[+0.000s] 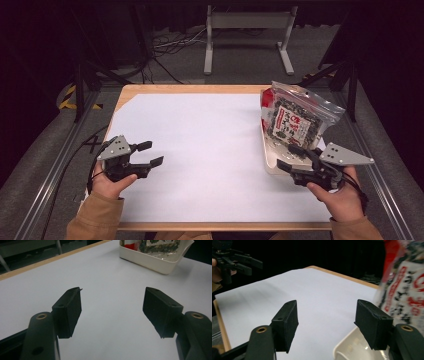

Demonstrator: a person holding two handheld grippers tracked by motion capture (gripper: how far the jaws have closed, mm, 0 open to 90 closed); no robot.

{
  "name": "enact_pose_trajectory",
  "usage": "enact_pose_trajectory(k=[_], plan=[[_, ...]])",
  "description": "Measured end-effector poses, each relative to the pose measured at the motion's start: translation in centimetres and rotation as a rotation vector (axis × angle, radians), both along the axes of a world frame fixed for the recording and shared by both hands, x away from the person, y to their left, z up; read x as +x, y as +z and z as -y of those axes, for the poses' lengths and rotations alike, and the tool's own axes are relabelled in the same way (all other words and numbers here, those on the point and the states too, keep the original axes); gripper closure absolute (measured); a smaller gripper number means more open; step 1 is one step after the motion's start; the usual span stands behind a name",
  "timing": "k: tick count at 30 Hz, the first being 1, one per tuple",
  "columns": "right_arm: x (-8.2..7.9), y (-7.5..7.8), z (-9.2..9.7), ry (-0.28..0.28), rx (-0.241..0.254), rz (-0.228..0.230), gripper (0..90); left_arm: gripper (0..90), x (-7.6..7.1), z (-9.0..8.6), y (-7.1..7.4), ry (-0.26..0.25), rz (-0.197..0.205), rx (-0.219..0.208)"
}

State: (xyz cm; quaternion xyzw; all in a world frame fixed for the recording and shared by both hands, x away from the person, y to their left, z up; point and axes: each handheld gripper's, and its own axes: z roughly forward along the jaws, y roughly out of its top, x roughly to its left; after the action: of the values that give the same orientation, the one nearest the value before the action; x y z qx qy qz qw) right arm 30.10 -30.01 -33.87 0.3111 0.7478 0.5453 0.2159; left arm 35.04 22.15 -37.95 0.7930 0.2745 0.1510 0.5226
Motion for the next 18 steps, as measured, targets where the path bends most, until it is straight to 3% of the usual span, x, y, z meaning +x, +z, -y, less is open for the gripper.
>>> enact_pose_trajectory(k=[9,18], plan=[[0.7,-2.4,-2.0,0.044,-0.005,-0.023,32.8,32.0,-1.5,-0.4,-0.5,0.002,-0.002,-0.014],[0.9,-5.1,-3.1,0.091,-0.017,-0.048,32.8,31.8,-2.0,-0.8,-0.7,0.004,0.002,-0.029]])
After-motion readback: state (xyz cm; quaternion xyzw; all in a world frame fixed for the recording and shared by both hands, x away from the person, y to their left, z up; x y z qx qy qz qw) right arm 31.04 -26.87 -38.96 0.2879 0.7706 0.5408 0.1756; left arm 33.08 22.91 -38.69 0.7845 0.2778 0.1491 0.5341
